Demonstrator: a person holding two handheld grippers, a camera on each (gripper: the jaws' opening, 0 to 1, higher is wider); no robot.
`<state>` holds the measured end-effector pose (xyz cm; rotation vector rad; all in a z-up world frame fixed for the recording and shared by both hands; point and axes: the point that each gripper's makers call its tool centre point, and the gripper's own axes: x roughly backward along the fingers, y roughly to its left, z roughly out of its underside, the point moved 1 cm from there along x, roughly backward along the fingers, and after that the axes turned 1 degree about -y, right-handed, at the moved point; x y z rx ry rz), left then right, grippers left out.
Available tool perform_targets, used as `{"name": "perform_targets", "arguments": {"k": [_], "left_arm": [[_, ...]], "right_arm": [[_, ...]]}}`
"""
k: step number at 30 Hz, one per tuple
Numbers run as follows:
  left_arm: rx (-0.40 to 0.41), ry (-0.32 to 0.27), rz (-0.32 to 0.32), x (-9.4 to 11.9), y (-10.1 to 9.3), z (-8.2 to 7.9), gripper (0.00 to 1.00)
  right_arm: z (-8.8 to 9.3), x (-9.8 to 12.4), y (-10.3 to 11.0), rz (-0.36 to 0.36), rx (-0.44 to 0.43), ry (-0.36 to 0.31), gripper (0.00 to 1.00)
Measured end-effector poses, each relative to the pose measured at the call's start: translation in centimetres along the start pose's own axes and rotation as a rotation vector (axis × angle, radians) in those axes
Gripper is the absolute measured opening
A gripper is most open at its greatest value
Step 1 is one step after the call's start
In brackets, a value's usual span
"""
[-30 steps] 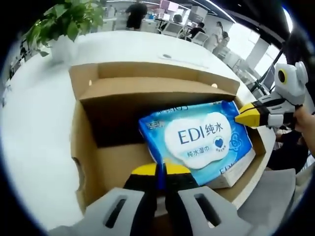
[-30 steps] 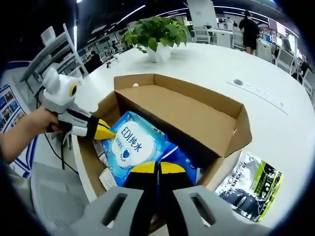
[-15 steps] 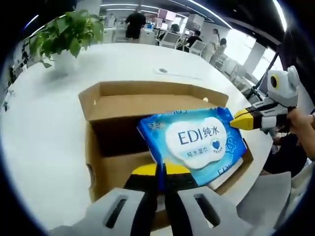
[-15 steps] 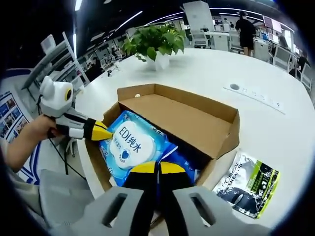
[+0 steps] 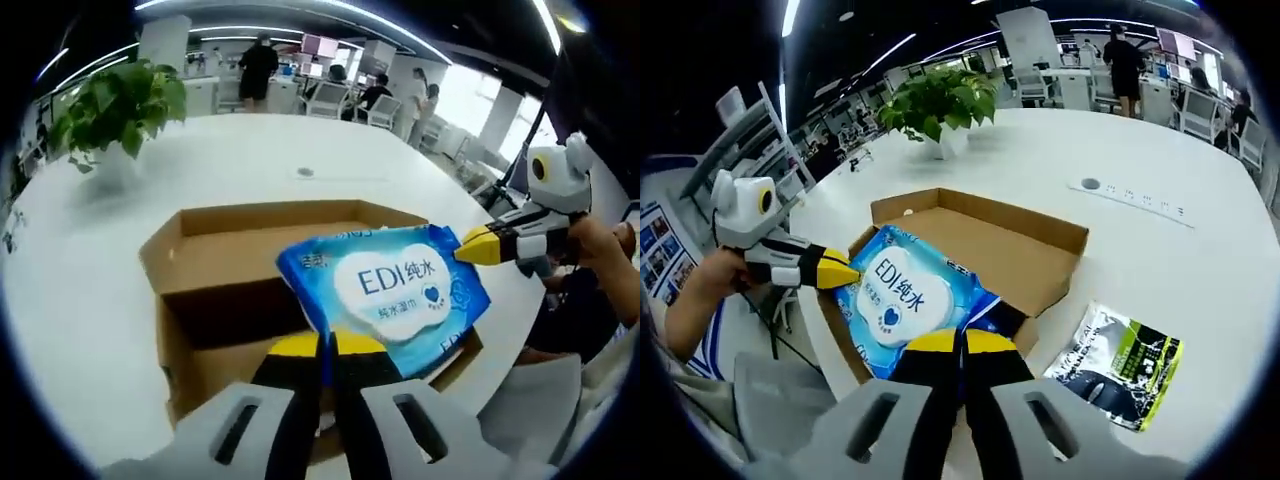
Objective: Operate the shoe box by opening the lid, removing the specified soft item, and placing it in the target area until the item is outside and the box remains undamaged.
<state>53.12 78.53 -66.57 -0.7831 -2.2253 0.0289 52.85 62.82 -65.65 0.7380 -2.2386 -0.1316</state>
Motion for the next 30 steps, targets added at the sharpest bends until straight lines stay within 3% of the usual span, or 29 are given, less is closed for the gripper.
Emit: {"name": "perform_targets", "arguments": {"k": [21, 30], "left_arm": [[-0.04, -0.012, 0.093, -4.5, -7.1, -2.7, 0.0], [-0.049, -0.033, 0.115, -6.0, -9.8, -3.6, 0.0]], "right_arm": [[0.8, 5.6, -7.0, 0.111, -0.067, -0.001, 0.0], [1.3, 7.2, -9.5, 0.126, -0.102, -0.014, 0.0]]}}
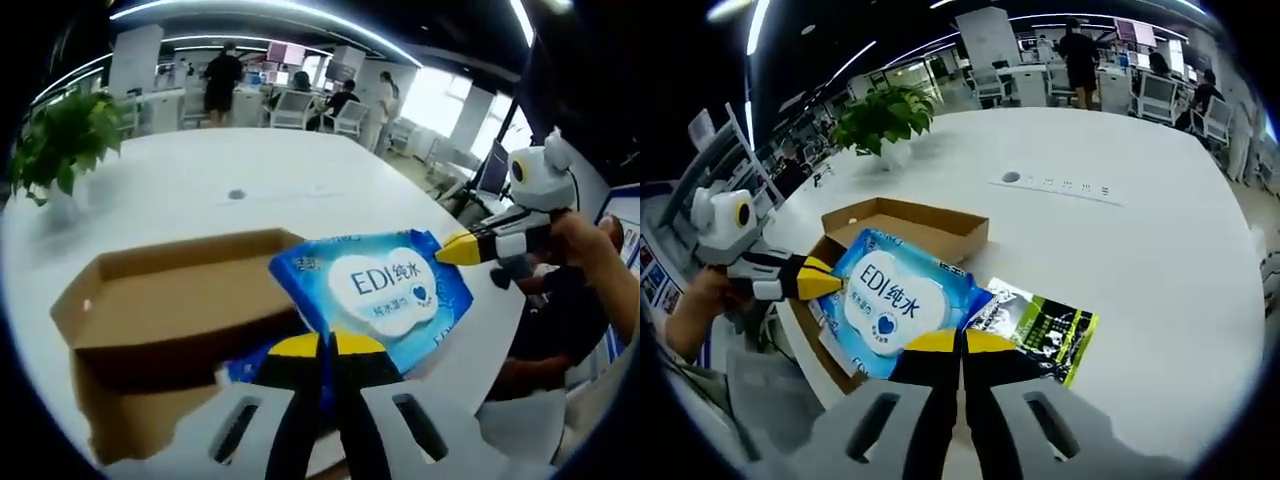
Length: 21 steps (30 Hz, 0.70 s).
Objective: Operate the shoe box by opening the lid, removing the specified soft item, and placing it in the target area until the item is outside and the box remains undamaged.
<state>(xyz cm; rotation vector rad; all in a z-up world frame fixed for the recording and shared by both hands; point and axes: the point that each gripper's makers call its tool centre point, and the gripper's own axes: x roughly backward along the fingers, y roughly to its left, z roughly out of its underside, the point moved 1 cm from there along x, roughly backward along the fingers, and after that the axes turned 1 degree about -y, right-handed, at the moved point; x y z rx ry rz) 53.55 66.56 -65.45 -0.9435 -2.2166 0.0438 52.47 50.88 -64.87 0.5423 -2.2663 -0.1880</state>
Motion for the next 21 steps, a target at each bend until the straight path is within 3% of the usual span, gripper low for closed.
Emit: {"name": "perform_targets", "arguments": {"k": [21], "left_arm": [[-0.065, -0.023, 0.084, -4.9, -5.6, -2.3, 0.0]], "right_arm": [[0.4, 3.5, -5.9, 0.088, -0.012, -0.012, 0.0]]}}
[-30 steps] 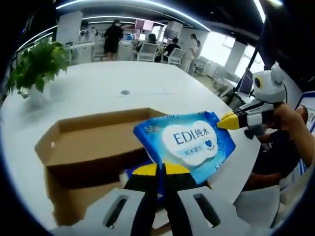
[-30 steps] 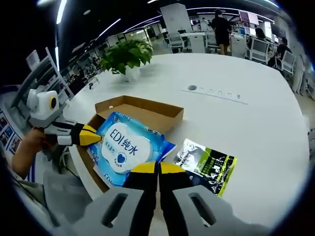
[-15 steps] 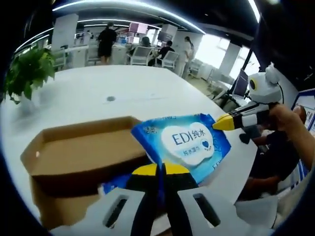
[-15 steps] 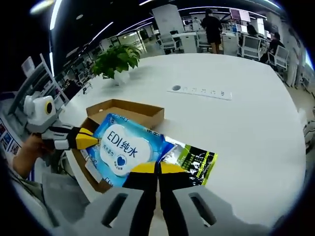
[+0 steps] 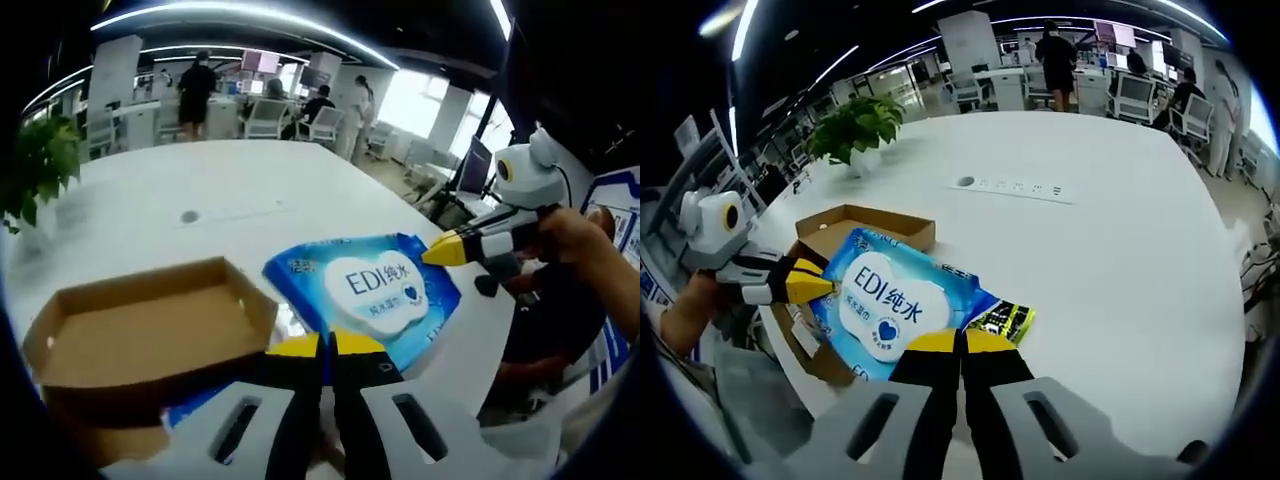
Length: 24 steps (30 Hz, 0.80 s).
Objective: Operate the shoe box by opening the lid, removing the specified soft item, and placing it in the target area until the item is outside and the box remains undamaged.
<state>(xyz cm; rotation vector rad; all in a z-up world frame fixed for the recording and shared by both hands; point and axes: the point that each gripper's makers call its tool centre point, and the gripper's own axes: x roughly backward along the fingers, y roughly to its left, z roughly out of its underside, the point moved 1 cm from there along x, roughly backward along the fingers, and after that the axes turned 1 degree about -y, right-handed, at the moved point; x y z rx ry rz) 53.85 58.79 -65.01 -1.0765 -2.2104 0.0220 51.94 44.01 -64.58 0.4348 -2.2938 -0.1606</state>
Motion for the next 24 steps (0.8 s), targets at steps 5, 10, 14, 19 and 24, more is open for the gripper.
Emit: {"name": "perform_targets", "arguments": {"k": [5, 10, 14, 19, 24], "left_arm": [[-0.019, 0.014, 0.013, -1.5, -0.8, 0.0, 0.0], [-0.029, 0.037, 0.008, -2.6, -0.6, 0.5, 0.0], [-0.091, 0.076, -0.024, -3.3, 0.2, 1.3, 0.0], [-0.195, 0.131, -0.059, -4.1, 0.8, 2.2, 0.0], [-0.291, 0.188, -0.075, -4.8, 1.1, 3.1, 0.0]], "right_arm": [[0.6, -0.1, -1.3, 0.021, -0.004, 0.01, 0.0], [1.3, -1.1, -2.1, 0.026, 0.002, 0.024, 0.0], [1.8, -2.3, -2.4, 0.018, 0.009, 0.036, 0.0], [2.3, -4.1, -2.9, 0.013, 0.034, 0.057, 0.0], [3.0, -5.8, -3.7, 0.011, 0.039, 0.081, 0.0]]}}
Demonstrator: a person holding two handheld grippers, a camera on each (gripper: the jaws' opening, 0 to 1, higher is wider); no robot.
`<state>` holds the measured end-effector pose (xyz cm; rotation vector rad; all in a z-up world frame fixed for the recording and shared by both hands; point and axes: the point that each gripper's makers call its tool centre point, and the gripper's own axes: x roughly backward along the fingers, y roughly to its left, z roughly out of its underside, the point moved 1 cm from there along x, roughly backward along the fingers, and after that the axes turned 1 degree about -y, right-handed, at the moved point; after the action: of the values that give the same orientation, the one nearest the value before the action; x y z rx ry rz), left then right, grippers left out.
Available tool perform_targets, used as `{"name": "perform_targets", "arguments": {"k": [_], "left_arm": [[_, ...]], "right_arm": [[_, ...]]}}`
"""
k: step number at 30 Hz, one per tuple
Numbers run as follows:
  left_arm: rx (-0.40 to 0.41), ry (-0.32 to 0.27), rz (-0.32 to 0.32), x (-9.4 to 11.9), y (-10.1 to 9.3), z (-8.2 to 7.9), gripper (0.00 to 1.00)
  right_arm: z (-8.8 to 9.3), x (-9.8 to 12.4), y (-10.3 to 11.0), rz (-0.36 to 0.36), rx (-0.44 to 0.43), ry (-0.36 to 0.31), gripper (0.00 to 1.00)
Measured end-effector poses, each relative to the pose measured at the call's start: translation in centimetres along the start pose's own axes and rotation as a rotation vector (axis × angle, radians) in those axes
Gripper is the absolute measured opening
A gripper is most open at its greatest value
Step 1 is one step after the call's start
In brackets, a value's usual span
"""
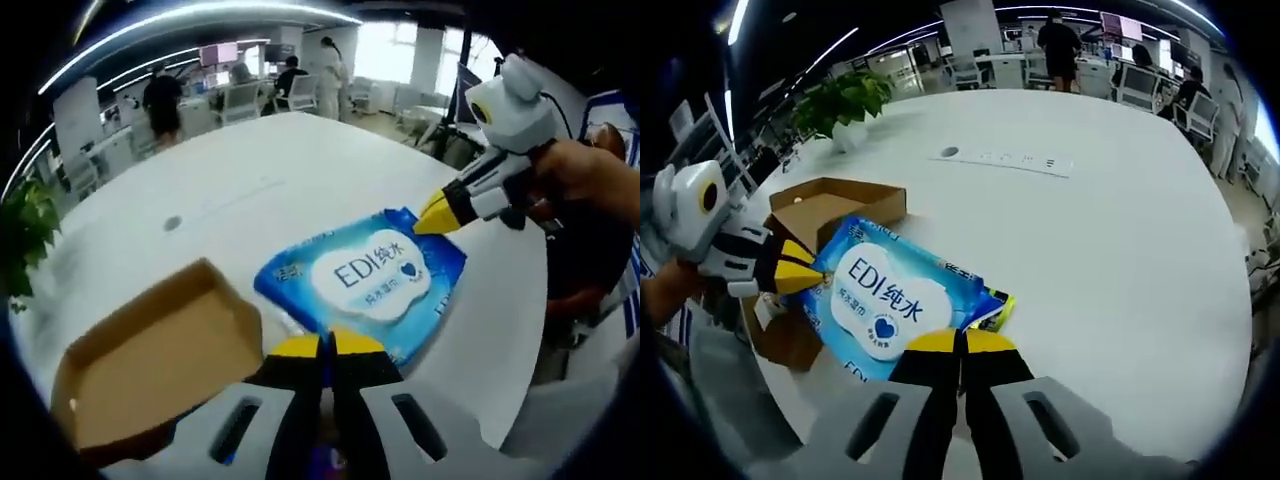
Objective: Operate the shoe box by opening the lid, removing the specified soft item, and placing it in the target area until the item is outside and the box remains undamaged.
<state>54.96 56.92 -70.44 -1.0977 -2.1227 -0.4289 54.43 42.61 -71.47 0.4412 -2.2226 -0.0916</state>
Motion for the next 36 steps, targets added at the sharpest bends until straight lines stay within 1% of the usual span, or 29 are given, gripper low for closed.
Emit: {"name": "perform_targets", "arguments": {"k": [4, 8, 12, 15, 17, 20, 24, 26, 31, 34, 35, 36], "left_arm": [[-0.064, 0.042, -0.006, -0.9, -0.2, 0.5, 0.0], [-0.117, 0.072, -0.012, -1.4, -0.3, 0.9, 0.0], [-0.151, 0.096, -0.026, -1.9, -0.1, 1.2, 0.0], [-0.192, 0.115, -0.037, -2.2, 0.2, 1.6, 0.0], [-0.213, 0.125, -0.045, -2.5, 0.5, 1.8, 0.0], [-0.24, 0.134, -0.044, -2.8, 0.3, 2.0, 0.0], [-0.286, 0.145, -0.049, -3.1, 0.3, 2.3, 0.0], [-0.326, 0.152, -0.052, -3.1, 0.3, 2.5, 0.0], [-0.312, 0.137, -0.042, -2.8, 0.2, 2.4, 0.02], [-0.319, 0.125, -0.017, -2.5, 0.0, 2.4, 0.05], [-0.278, 0.107, -0.007, -2.4, -0.1, 2.2, 0.07], [-0.265, 0.103, 0.001, -2.4, -0.2, 2.2, 0.08]], "right_arm": [[0.3, -1.1, -0.7, 0.008, 0.01, 0.013, 0.0], [0.7, -1.9, -1.1, 0.013, 0.016, 0.021, 0.0], [1.0, -2.6, -1.1, 0.017, 0.011, 0.023, 0.0], [1.0, -3.1, -1.2, 0.023, 0.006, 0.019, 0.0], [0.9, -3.5, -1.2, 0.027, 0.004, 0.018, 0.0], [1.1, -3.9, -1.3, 0.04, 0.005, 0.026, 0.0], [1.8, -4.3, -1.4, 0.048, 0.01, 0.044, 0.0], [1.7, -4.2, -1.5, 0.049, 0.001, 0.035, 0.0], [1.5, -4.1, -1.7, 0.058, -0.002, 0.027, 0.0], [1.5, -4.1, -1.7, 0.06, -0.002, 0.025, 0.0], [1.4, -4.1, -1.6, 0.06, -0.004, 0.02, 0.0], [1.4, -4.0, -1.6, 0.062, -0.005, 0.021, 0.0]]}}
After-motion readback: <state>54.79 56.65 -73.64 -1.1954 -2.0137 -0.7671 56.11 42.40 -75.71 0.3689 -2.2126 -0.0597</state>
